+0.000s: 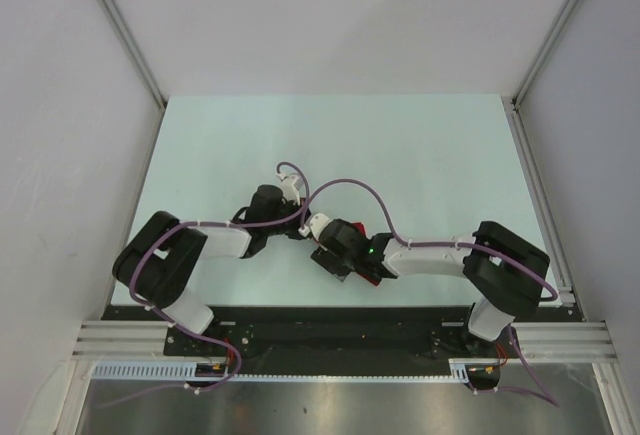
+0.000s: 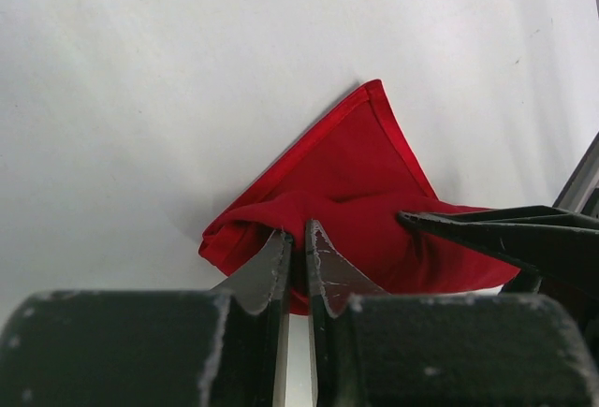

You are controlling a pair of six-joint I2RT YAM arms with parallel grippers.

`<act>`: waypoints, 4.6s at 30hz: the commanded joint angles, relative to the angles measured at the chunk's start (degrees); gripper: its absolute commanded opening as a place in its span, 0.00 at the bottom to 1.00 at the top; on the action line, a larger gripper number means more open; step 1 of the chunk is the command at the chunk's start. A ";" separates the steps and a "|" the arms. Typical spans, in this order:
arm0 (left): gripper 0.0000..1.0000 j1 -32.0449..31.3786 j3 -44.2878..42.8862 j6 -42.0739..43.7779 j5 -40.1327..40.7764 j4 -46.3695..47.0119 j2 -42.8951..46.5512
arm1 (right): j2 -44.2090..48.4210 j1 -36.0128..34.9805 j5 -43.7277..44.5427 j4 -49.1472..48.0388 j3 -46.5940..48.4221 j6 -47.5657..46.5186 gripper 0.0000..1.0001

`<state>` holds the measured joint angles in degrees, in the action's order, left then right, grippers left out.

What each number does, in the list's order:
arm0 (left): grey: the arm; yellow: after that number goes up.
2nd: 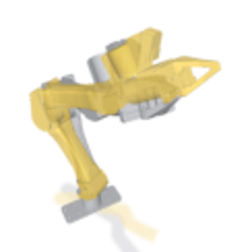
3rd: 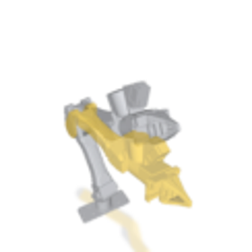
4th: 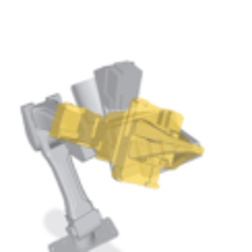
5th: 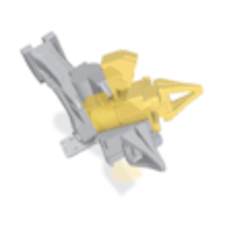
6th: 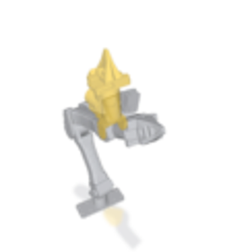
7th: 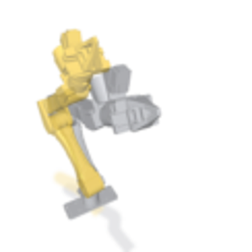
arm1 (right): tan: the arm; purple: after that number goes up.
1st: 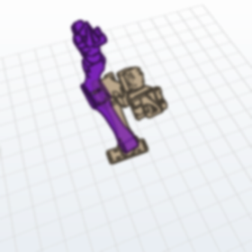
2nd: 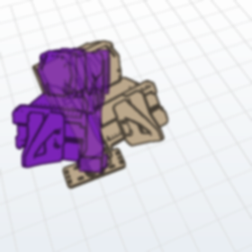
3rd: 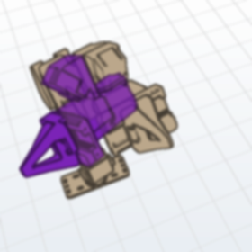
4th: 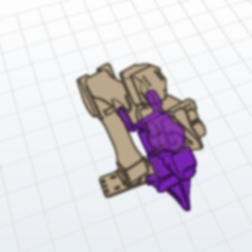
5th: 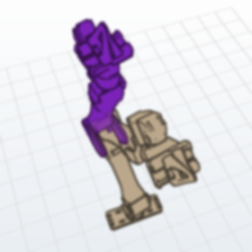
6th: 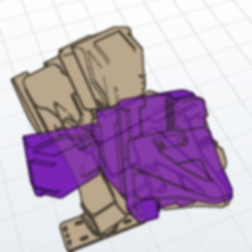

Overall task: Fold the napkin, place the utensils inside, and roll it up
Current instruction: Roll the napkin with the utensil

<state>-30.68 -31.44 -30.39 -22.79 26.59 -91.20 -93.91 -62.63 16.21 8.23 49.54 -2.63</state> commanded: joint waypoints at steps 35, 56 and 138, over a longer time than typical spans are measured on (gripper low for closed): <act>0.70 2.29 6.91 -3.27 7.41 -0.58 9.99 | -9.01 19.56 -51.53 -11.21 -4.19 12.30 0.38; 0.13 2.11 6.57 -2.39 0.46 5.32 4.10 | -0.07 21.59 -37.51 0.64 2.13 9.76 0.71; 0.58 4.66 12.02 -3.36 -0.68 7.33 14.21 | -15.51 25.36 -57.87 -7.26 2.67 14.23 0.33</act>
<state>-25.21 -19.84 -32.53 -20.80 28.40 -74.94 -105.36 -36.88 -41.98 -1.56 51.92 11.27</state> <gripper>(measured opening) 0.599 0.335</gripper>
